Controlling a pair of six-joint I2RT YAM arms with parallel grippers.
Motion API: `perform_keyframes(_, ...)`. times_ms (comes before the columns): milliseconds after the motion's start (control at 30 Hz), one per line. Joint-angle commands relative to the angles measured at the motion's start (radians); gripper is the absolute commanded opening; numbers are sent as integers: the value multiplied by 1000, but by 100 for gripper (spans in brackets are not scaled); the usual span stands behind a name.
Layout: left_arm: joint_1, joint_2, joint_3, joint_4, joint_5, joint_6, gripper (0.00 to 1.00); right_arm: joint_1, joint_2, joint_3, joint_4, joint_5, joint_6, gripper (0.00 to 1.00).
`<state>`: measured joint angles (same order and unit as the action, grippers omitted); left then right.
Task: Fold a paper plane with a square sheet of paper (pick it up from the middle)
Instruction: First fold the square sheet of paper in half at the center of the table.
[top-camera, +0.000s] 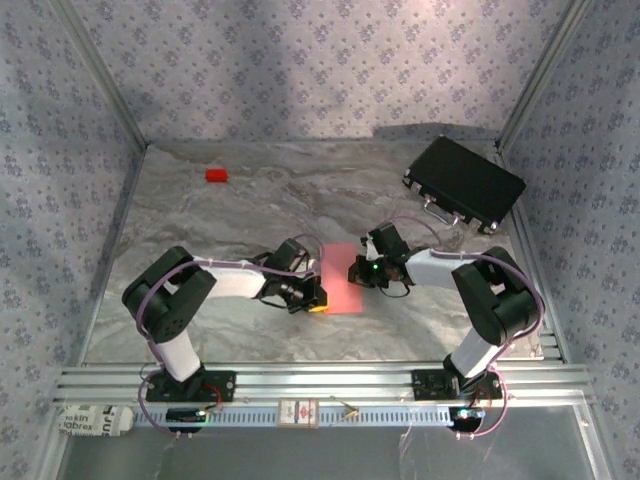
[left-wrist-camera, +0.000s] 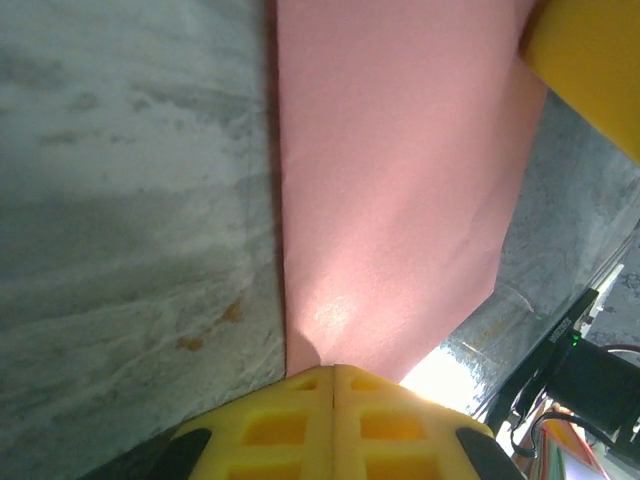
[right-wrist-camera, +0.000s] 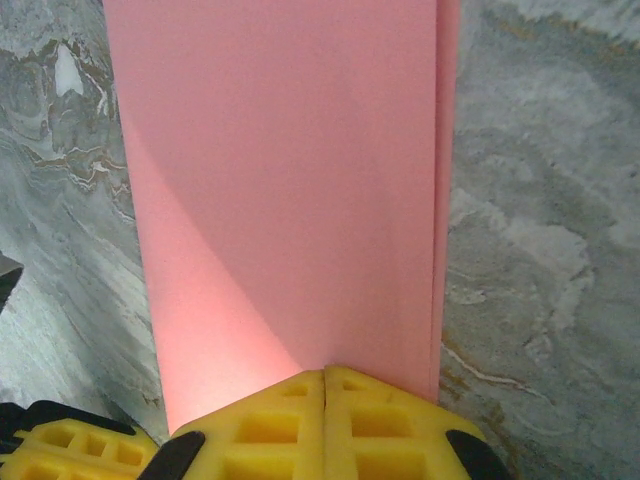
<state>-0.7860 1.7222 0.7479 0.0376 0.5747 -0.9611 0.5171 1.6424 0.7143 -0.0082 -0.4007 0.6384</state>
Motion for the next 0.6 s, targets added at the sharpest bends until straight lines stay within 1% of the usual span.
perform_keyframes(0,-17,-51,18,-62,-18,20,0,-9,18,-47,-142,69,0,0)
perform_keyframes(133,-23,-78,47,-38,-7,3,0,-11,19,-46,-142,69,1,0)
perform_keyframes(233,-24,-68,50,-8,7,-2,2,-13,20,-44,-143,69,-1,0)
perform_keyframes(400,-25,6,49,32,63,6,3,-12,28,-41,-143,65,-1,0)
perform_keyframes(467,-29,33,39,51,73,4,3,-12,28,-41,-143,66,-2,0)
perform_keyframes(567,-38,57,34,28,71,21,3,-12,27,-45,-143,68,0,0)
